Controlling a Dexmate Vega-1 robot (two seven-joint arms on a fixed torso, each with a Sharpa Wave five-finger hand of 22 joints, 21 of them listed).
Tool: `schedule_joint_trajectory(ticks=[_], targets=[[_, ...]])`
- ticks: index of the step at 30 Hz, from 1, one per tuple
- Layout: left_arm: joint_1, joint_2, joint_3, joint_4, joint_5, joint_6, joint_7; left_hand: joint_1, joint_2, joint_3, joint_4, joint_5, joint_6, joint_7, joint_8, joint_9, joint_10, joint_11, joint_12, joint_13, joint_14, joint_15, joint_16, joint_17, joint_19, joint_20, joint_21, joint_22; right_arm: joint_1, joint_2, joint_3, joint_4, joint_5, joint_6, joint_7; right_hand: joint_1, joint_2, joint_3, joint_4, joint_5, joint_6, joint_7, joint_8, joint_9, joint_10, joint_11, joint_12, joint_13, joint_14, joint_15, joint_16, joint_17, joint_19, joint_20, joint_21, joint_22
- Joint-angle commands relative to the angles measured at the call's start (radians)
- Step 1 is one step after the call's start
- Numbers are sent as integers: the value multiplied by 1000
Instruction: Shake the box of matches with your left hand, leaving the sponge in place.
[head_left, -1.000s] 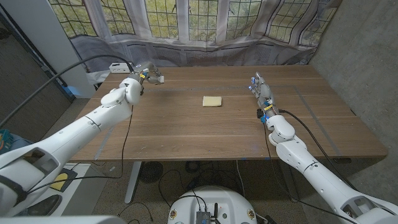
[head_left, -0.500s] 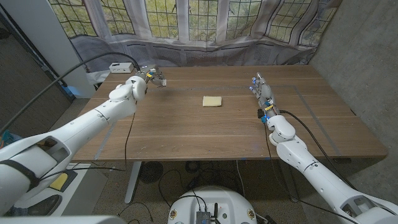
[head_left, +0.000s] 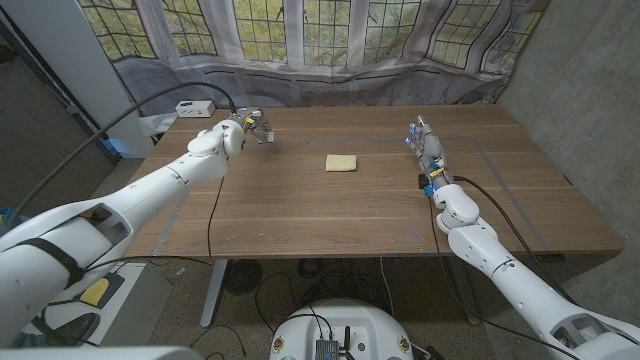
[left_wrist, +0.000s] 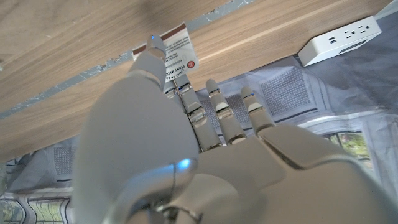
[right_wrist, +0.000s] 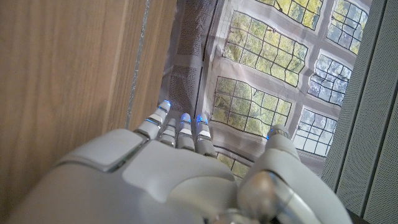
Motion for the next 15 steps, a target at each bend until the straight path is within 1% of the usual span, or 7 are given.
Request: schedule_joint_trajectory(ticks=[1, 4, 11, 15], targets=[[-57, -53, 61, 97, 5, -24, -37, -20, 55, 4, 6, 7, 3, 5, 0, 6, 0, -2, 6, 3, -2, -37, 3, 2, -5, 3, 0, 3, 1, -12, 8, -1, 6, -4, 5, -2, 5, 0, -4, -2, 3, 7, -1, 4, 10, 3, 0, 3, 1, -4, 7, 2, 5, -6, 4, 4], [-64, -58, 71, 108, 7, -26, -41, -20, 55, 5, 5, 8, 3, 5, 0, 6, -2, 2, 5, 4, -3, -37, 3, 1, -7, 3, 0, 3, 3, -11, 8, 2, 7, -4, 7, -3, 5, 0, -4, -2, 3, 7, -2, 4, 10, 3, 0, 3, 1, -4, 7, 2, 5, -6, 4, 4], [-76, -67, 91, 121, 17, -20, -52, -23, 53, 3, 6, 7, -1, 6, -1, 6, -3, 0, 5, 4, -6, -32, 2, 1, -10, 3, 0, 3, 5, -10, 8, 7, 9, -3, 11, -3, 5, 0, -4, -2, 2, 7, -2, 4, 10, 3, 0, 3, 0, -3, 7, 2, 4, -6, 4, 4], [-78, -72, 98, 132, 16, -21, -51, -24, 53, 3, 6, 7, -4, 1, -2, 6, -8, -1, 3, 4, -8, -32, 2, 1, -12, 3, 0, 3, 5, -10, 8, 8, 10, -3, 12, -3, 5, 0, -4, -2, 2, 7, -2, 4, 9, 3, -1, 3, 0, -4, 7, 2, 4, -6, 3, 4]])
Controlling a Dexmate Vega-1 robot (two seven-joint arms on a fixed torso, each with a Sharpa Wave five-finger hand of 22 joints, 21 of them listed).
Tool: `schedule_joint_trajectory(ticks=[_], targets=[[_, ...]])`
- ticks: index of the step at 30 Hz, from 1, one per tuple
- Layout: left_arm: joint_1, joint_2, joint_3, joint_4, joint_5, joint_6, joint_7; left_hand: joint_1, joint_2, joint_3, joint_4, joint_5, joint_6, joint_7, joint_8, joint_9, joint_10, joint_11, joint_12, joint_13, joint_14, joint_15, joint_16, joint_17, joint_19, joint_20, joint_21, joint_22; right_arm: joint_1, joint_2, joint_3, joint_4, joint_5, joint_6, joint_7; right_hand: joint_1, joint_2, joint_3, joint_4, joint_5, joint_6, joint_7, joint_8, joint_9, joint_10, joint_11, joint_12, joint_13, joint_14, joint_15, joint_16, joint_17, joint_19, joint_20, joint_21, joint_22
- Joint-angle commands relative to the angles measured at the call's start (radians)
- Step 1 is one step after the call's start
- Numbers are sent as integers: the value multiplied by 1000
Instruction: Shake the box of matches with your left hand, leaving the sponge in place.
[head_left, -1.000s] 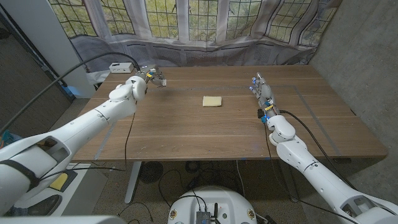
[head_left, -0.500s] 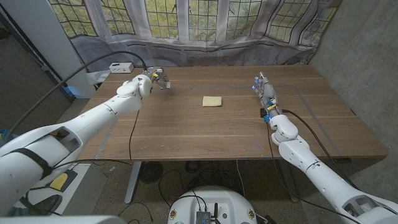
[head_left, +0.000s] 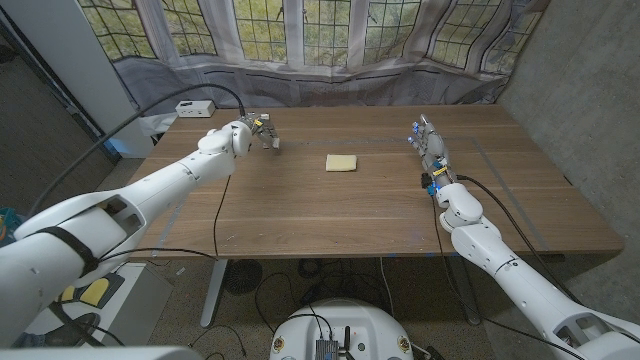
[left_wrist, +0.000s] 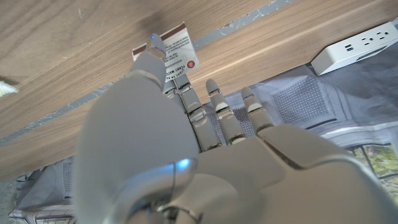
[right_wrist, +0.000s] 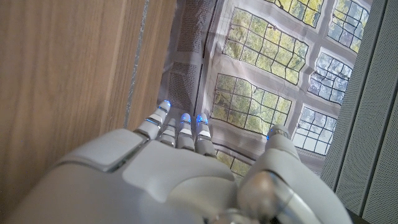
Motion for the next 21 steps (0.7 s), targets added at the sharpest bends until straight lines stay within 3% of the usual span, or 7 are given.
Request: schedule_joint_trajectory(ticks=[1, 21], targets=[[-32, -31, 49, 60, 6, -4, -15, -25, 52, 3, 7, 8, -7, 2, -3, 6, -9, -2, 2, 4, -8, -32, 2, 1, -8, -2, 0, 3, 2, -3, 2, 5, 5, -3, 7, -3, 5, 0, -4, -2, 2, 6, -2, 4, 9, 3, -1, 3, 0, -4, 7, 2, 3, -5, 3, 4], [-40, -59, 90, 104, 26, 5, -6, -25, 51, 2, 5, 8, -11, 0, -3, 6, -17, -1, 0, 3, -15, -30, 1, 1, -14, -2, 0, 3, -3, -2, 1, 1, 6, -5, 4, -3, 5, -1, -4, -2, 2, 8, -2, 4, 9, 3, -1, 3, 1, -4, 7, 2, 4, -5, 3, 4]])
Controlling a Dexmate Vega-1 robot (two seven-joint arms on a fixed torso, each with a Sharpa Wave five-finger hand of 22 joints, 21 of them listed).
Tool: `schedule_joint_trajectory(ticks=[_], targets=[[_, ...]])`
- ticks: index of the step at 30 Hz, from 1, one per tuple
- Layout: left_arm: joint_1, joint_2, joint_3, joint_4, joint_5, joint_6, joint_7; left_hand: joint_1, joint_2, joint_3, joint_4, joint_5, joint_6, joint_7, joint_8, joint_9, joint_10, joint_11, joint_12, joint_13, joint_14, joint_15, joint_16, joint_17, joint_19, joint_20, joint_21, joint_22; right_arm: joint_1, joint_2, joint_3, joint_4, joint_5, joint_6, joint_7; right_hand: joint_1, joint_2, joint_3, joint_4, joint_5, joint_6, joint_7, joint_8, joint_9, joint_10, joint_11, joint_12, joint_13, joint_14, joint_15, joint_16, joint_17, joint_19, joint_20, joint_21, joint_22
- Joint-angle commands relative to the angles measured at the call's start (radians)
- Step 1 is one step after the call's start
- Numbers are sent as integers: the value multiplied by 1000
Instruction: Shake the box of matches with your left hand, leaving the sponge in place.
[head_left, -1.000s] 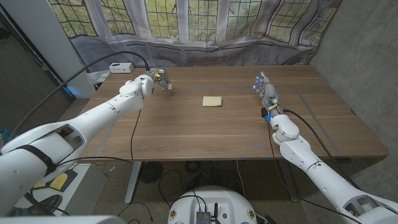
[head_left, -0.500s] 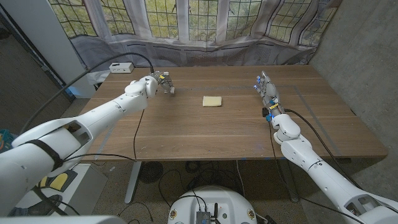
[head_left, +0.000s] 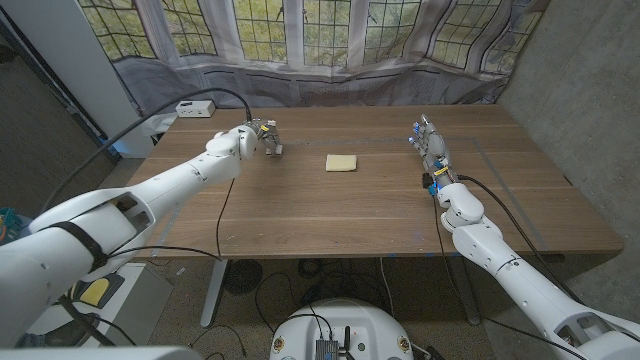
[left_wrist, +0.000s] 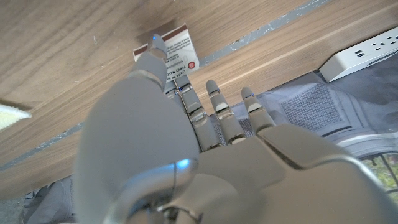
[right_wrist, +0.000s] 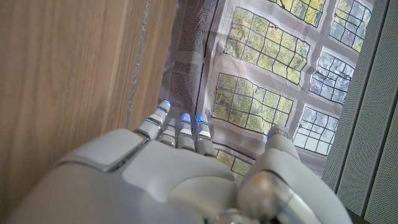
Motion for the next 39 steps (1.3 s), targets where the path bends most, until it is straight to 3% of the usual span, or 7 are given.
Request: schedule_joint_trajectory(ticks=[1, 39], targets=[[-5, -17, 22, 29, 6, 4, 6, -26, 41, 2, 5, 6, 0, 1, 1, 5, 2, 0, 1, 3, -6, -30, 2, 2, -9, 3, 0, 3, -3, 1, -1, -2, 2, -1, -1, -3, 5, -1, -4, -2, 3, 7, -1, 4, 9, 2, -1, 3, 1, -3, 7, 2, 4, -5, 3, 4], [22, -6, 28, 8, 9, 13, 29, -40, 36, -3, 9, 5, -39, -11, -9, 6, -36, -5, -5, 9, -14, -14, 2, 2, -15, 3, 3, 4, -39, -16, 4, -57, -6, -21, -29, -3, 5, -1, -3, -2, 3, 6, -1, 4, 10, 4, -1, 3, 0, -1, 6, 2, 3, -5, 3, 4]])
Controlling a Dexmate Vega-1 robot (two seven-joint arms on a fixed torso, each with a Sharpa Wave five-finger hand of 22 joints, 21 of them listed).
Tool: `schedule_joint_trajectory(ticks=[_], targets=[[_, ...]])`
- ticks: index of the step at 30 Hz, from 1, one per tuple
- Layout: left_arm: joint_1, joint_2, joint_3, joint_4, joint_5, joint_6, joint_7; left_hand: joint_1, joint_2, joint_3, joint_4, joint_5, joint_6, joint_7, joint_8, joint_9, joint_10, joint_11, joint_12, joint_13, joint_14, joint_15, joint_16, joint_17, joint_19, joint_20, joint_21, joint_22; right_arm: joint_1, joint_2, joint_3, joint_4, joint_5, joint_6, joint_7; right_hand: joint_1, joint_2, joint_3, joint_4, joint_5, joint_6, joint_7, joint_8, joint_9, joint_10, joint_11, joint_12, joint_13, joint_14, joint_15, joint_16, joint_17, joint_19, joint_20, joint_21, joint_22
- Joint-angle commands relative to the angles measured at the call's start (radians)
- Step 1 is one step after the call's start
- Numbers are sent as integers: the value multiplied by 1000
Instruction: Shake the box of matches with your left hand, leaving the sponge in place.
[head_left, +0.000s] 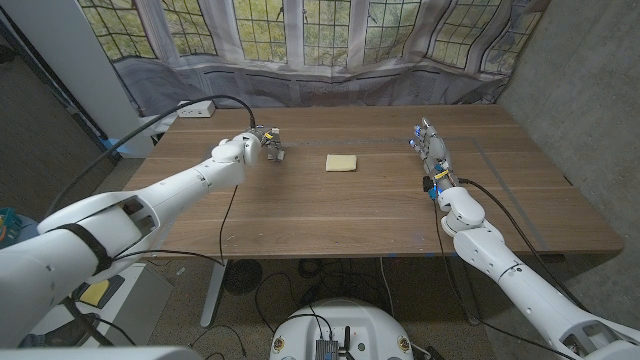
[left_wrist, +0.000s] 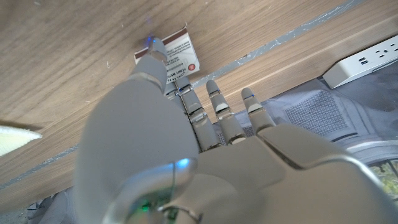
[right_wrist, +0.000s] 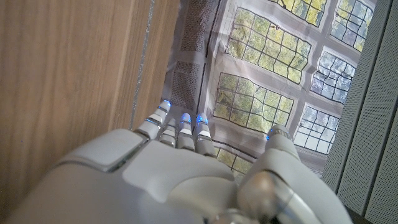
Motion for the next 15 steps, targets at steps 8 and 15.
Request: schedule_joint_trajectory(ticks=[8, 15], targets=[[11, 5, 2, -9, 12, 4, 10, -24, 3, -2, 4, 3, -59, 4, -17, 4, -53, 2, -9, 5, -8, -7, 2, 1, -6, 1, 5, 5, -1, -4, -2, -10, -3, -10, -2, -3, 5, -1, -3, -2, 3, 6, -1, 4, 10, 3, 0, 3, 0, -2, 7, 2, 2, -4, 2, 4], [15, 5, 1, -13, 19, 13, 19, -37, -10, -10, 6, 1, -103, 10, -22, 1, -99, 25, -15, -1, -6, 9, 3, 1, 3, 1, 9, 6, 1, 0, -3, -6, -2, -8, -1, -2, 6, 0, -4, -2, 2, 5, -2, 4, 10, 3, -1, 3, 0, -2, 6, 2, 3, -5, 3, 4]])
